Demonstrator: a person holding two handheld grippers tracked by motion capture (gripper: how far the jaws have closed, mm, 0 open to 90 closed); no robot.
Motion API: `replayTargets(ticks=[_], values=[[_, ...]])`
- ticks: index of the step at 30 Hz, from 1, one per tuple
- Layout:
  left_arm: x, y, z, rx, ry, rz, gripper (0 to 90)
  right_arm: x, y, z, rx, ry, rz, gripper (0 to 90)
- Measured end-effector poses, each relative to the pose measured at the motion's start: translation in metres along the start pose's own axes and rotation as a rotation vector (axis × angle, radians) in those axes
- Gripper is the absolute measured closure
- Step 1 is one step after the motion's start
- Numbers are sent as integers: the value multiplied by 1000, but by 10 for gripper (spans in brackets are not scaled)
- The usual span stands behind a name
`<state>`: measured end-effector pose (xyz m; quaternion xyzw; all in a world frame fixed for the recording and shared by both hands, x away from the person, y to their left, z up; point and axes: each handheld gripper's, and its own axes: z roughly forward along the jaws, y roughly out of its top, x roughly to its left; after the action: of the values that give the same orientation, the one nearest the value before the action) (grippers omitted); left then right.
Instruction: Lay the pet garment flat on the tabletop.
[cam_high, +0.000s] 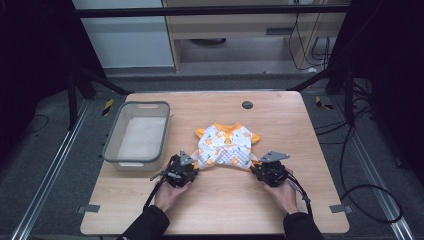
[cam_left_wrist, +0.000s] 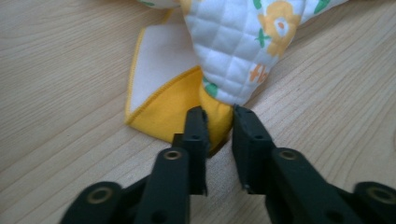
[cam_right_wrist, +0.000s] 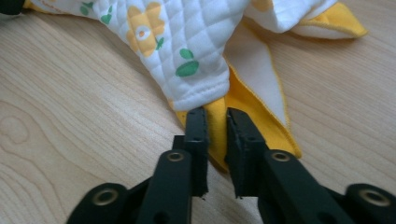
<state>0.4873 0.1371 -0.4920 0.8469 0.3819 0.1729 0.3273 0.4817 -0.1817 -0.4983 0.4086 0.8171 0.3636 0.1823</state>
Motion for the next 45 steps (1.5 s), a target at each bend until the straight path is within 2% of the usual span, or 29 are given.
replayTargets(ticks=[1,2,3,8,9,10,11,14,15,16,17,20,23,25,29,30,32,33,36,39,43,44,45], values=[[0,0,0,0,-2,-2,789,0,0,0,0,0,0,827],[-1,0,0,0,-6,-4,830,1,0,-1,6,3,-2,859],[-1,1,-2,-3,-23,-6,843,2,1,-1,7,9,-4,864],[-4,3,-8,-10,-52,-6,860,3,4,-8,-11,29,-7,872],[-6,5,-16,-30,-79,-12,861,4,7,-16,-32,46,-4,872],[-6,5,-16,-30,-79,-12,861,4,7,-16,-32,46,-4,872],[-7,6,-20,-39,-79,-4,862,4,9,-24,-55,60,-8,873],[-9,8,-35,-74,-110,-3,862,6,9,-34,-76,77,-2,873],[-11,8,-44,-95,-126,2,862,8,9,-46,-99,98,-7,873],[-11,8,-44,-95,-126,2,862,9,9,-50,-105,107,-5,873],[-12,7,-49,-105,-136,4,862,9,9,-50,-105,107,-5,873],[-14,8,-67,-134,-167,12,862,14,11,-66,-132,133,-16,873],[-14,9,-79,-161,-186,11,862,18,14,-77,-144,173,-22,873],[-13,12,-84,-173,-196,1,861,18,20,-83,-156,206,-3,873],[-9,15,-85,-177,-200,-19,860,14,23,-85,-151,227,20,873],[-8,15,-85,-178,-203,-22,861,9,25,-86,-149,236,44,874],[-7,15,-88,-180,-210,-34,860,7,27,-87,-145,239,59,875],[-8,14,-92,-174,-212,-26,861,7,27,-90,-129,256,83,876],[-8,12,-96,-176,-216,-23,860,13,24,-95,-116,267,67,875],[-8,14,-99,-173,-215,-23,859,16,22,-97,-120,259,51,873],[-3,24,-84,-150,-191,-41,855,11,27,-82,-118,223,62,871],[-1,27,-77,-140,-178,-51,854,4,31,-65,-104,191,84,871],[2,29,-69,-129,-164,-58,854,1,33,-56,-99,168,97,871]])
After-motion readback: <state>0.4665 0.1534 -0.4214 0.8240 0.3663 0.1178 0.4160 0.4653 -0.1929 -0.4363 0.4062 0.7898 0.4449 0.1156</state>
